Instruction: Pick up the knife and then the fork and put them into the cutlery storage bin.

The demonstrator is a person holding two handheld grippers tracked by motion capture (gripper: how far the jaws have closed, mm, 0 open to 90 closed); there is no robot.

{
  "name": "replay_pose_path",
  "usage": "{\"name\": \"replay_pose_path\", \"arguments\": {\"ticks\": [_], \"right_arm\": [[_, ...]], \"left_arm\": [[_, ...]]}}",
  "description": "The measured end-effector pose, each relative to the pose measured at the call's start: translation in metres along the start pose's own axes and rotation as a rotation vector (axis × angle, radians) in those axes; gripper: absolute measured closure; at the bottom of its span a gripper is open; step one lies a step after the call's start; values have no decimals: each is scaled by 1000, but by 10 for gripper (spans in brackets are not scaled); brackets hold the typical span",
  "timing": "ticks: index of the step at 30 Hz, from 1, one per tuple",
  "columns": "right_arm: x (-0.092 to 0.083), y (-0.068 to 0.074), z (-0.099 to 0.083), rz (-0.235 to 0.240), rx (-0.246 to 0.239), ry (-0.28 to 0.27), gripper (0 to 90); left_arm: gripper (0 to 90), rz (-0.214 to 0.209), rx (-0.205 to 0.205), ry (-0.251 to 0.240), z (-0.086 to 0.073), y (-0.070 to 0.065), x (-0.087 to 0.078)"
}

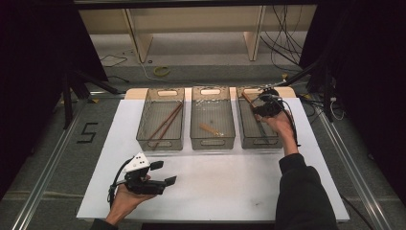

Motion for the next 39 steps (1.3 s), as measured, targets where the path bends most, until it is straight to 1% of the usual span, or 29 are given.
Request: {"name": "replay_pose_path", "arguments": {"ticks": [3, 5, 7, 8, 9, 10, 12, 14, 16, 19, 21, 22, 24, 26, 28, 30, 34, 36, 38, 39], "right_arm": [[2, -1, 0, -5, 1, 5, 811], [4, -1, 0, -4, 12, 5, 809], [7, -1, 0, -5, 26, 8, 801], [8, -1, 0, -10, 32, 8, 779], [8, -1, 0, -11, 38, 3, 688], [8, -2, 1, -11, 46, -2, 646], [5, 0, 2, 3, 48, -14, 626], [1, 3, 3, 11, 43, -26, 575], [-3, 7, 3, 24, 32, -41, 569], [-10, 14, 2, 59, 26, -58, 537], [-15, 19, 1, 73, 9, -84, 506], [-18, 22, 0, 86, 11, -94, 500], [-22, 29, -2, 109, -4, -114, 467], [-29, 38, -6, 112, -19, -143, 431], [-35, 45, -9, 131, -31, -163, 404], [-42, 54, -14, 153, -41, -186, 381], [-51, 68, -28, 184, -61, -214, 353], [-56, 74, -35, 192, -61, -231, 345], [-62, 80, -42, 222, -54, -252, 339], [-65, 82, -45, 225, -54, -261, 338]], "left_arm": [[197, 1, 0, 4, 0, 0, 0], [196, 1, -1, 5, -1, -1, 1], [196, 0, 8, 9, 0, -1, 1], [195, 0, 8, 10, 0, -1, 1], [194, 0, 8, 11, -1, -1, 1], [194, 0, 6, 11, -1, -1, 1], [193, 2, 1, 4, -1, -1, 1], [193, 3, 0, 3, 0, 0, 0], [192, 2, -6, -6, 0, 0, 0], [191, 3, -8, -9, 0, 0, 0], [191, 2, -5, -11, 0, 0, -1], [191, 3, -7, -14, 1, 0, -1], [191, 0, -11, -12, 1, 1, -1], [191, 1, -16, -21, 1, 1, -1], [191, -1, -19, -22, 1, 2, -2], [191, -2, -18, -22, 1, 2, -2], [191, -7, -18, -25, 1, 1, -3], [191, -10, -23, -27, 2, 1, -2], [190, -10, -23, -27, 2, 1, -2], [190, -9, -23, -26, 2, 1, -2]]}}
Point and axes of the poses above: each handheld gripper's, and its own axes: x roughly forward along the jaws, z roughly out of its top, y roughly to its left, the point moved 3 cm from there along x, roughly forward along the jaws, and after that the axes turned 2 degrees about -x, right-handed, at the moved point
